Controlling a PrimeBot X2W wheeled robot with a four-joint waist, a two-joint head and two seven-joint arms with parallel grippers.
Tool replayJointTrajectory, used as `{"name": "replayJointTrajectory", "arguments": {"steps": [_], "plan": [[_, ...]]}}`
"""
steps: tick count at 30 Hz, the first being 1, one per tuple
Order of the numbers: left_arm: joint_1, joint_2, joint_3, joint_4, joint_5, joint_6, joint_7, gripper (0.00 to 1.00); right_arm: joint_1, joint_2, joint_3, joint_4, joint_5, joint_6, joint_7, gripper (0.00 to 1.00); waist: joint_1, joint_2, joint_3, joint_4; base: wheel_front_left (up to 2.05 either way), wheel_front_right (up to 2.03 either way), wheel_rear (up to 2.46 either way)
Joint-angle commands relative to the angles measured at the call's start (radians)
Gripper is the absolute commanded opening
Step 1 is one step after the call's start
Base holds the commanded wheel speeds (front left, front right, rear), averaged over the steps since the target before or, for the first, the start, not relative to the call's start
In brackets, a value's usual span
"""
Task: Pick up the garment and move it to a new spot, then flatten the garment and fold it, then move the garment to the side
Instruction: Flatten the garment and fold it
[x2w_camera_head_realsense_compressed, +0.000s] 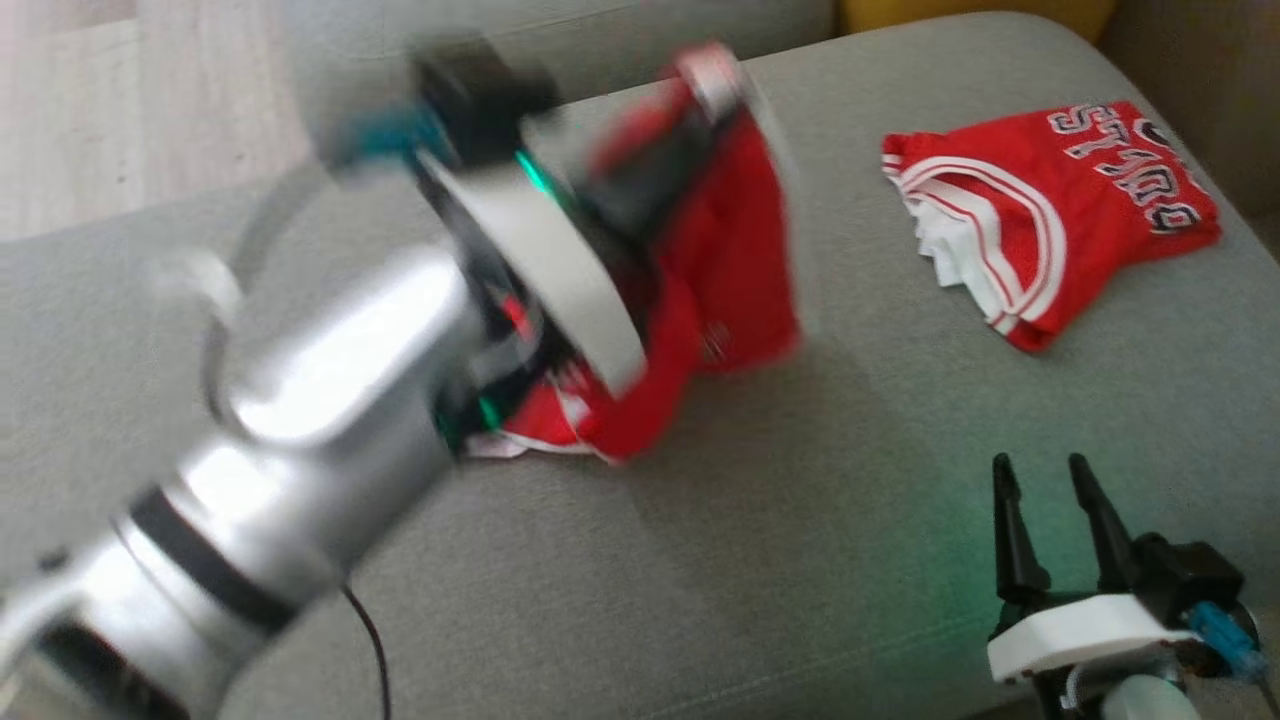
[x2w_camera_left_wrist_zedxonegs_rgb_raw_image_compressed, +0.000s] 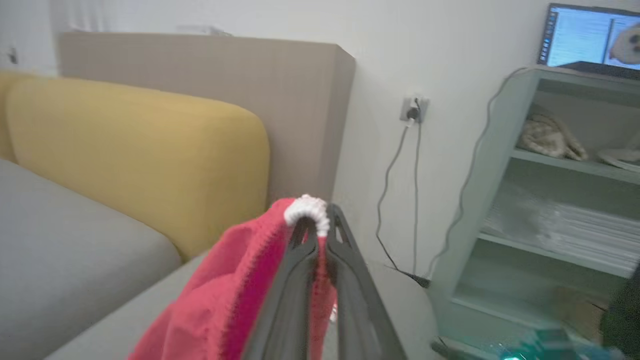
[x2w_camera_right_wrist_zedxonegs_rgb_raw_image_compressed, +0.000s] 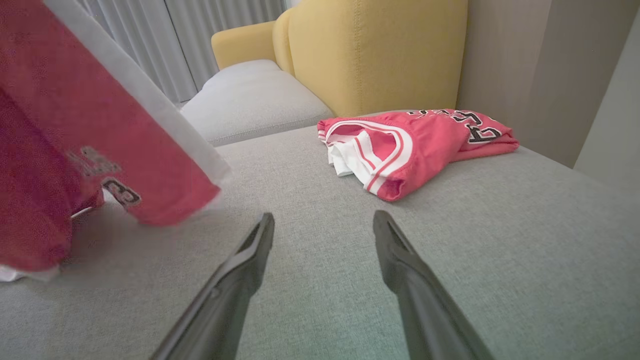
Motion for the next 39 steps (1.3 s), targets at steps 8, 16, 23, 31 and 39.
{"name": "replayJointTrajectory", "arguments": {"steps": [8, 16, 23, 31, 39], "plan": [[0.366, 0.182, -0.113, -0.272, -0.123, 0.084, 0.045, 0.00, -0.006, -0.007, -0.003, -0.041, -0.008, -0.001, -0.011, 1.00, 0.0000, 0.0000, 0.003, 0.135, 0.00, 0.00, 0.00], [0.627, 0.271, -0.088, -0.258, -0.167, 0.209, -0.066, 0.00, 0.006, -0.007, -0.011, -0.043, -0.027, -0.001, -0.011, 1.00, 0.0000, 0.0000, 0.000, 0.251, 0.00, 0.00, 0.00], [0.694, 0.221, 0.020, -0.042, -0.139, 0.179, -0.092, 0.00, 0.002, -0.007, 0.000, -0.035, -0.052, -0.001, -0.011, 1.00, 0.0000, 0.0000, -0.014, 0.326, 0.00, 0.00, 0.00], [0.744, 0.142, 0.129, 0.073, -0.058, 0.116, -0.093, 1.00, -0.003, -0.007, 0.001, -0.029, -0.067, -0.001, -0.011, 1.00, 0.0000, 0.0000, -0.024, 0.348, 0.00, 0.00, 0.00], [0.805, 0.123, 0.236, 0.055, 0.043, 0.179, -0.093, 1.00, 0.011, -0.007, -0.015, -0.051, -0.085, -0.001, -0.011, 1.00, 0.0000, 0.0000, -0.038, 0.338, 0.00, 0.00, 0.00]]}}
